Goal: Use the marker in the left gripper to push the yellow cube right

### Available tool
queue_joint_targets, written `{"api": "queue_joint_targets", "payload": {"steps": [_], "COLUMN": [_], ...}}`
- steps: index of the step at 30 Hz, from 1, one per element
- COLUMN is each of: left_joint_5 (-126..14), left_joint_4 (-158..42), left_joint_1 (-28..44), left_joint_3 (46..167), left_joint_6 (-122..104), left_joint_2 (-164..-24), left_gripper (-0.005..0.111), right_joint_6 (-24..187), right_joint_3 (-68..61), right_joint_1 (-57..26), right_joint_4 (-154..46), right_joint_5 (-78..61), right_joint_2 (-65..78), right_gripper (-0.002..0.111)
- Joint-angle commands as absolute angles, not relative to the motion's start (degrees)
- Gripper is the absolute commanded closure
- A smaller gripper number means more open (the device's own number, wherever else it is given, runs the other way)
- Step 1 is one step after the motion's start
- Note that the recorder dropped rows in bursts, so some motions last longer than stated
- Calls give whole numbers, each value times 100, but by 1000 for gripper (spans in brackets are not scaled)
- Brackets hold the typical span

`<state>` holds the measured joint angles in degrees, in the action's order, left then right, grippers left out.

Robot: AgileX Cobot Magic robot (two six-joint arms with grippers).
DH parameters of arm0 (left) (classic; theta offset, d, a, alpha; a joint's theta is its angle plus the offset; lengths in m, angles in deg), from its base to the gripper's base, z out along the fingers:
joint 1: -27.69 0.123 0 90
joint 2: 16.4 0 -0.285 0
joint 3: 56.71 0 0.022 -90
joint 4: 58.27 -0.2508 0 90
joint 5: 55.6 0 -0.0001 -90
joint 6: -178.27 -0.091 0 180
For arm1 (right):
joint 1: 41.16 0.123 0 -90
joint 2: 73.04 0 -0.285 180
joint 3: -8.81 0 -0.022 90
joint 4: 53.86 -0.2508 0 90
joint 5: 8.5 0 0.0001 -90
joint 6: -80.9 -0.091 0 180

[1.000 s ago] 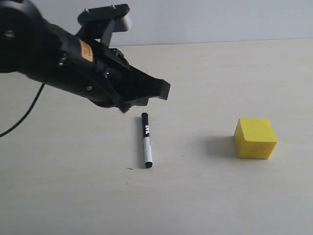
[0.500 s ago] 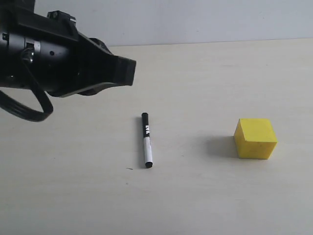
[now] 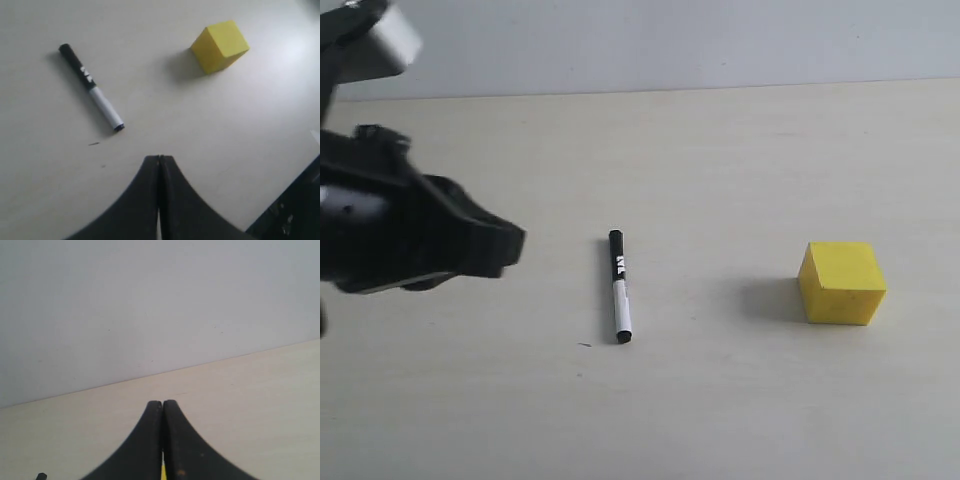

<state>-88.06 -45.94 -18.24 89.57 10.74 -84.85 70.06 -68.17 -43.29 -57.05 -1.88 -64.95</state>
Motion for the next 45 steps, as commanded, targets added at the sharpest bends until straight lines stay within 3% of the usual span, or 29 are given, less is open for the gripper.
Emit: {"api": "queue_joint_targets", "payload": {"steps": [1,9,14,23,33,39,45], "left_joint_5": [-8359,-7631,-7157,-6211,-6325,-6392,-6496], "left_joint_4": [-4463,-4463,-4503,-4570,-4767,-6469,-6496], "left_joint_1": [-986,1055,1687,1988,1988,2116,2171], "left_joint_3": [7854,6506,5834,4608,4608,4608,4608], "left_joint_6": [1043,800,596,-307,-290,1632,1511], "left_joint_2": [-6890,-3995,-3066,-2419,-2419,-2419,-2419], "left_gripper": [107,107,107,107,107,107,107], "right_joint_6": [7030,7030,7030,7030,7030,7030,7030], "right_joint_3": [-6841,-6841,-6841,-6841,-6841,-6841,-6841], "right_joint_1": [-4362,-4362,-4362,-4362,-4362,-4362,-4362], "right_joint_4": [-5672,-5672,-5672,-5672,-5672,-5672,-5672], "right_joint_5": [-220,-220,-220,-220,-220,-220,-220], "right_joint_2": [-6525,-6525,-6525,-6525,-6525,-6525,-6525], "right_gripper": [108,108,108,108,108,108,108]}}
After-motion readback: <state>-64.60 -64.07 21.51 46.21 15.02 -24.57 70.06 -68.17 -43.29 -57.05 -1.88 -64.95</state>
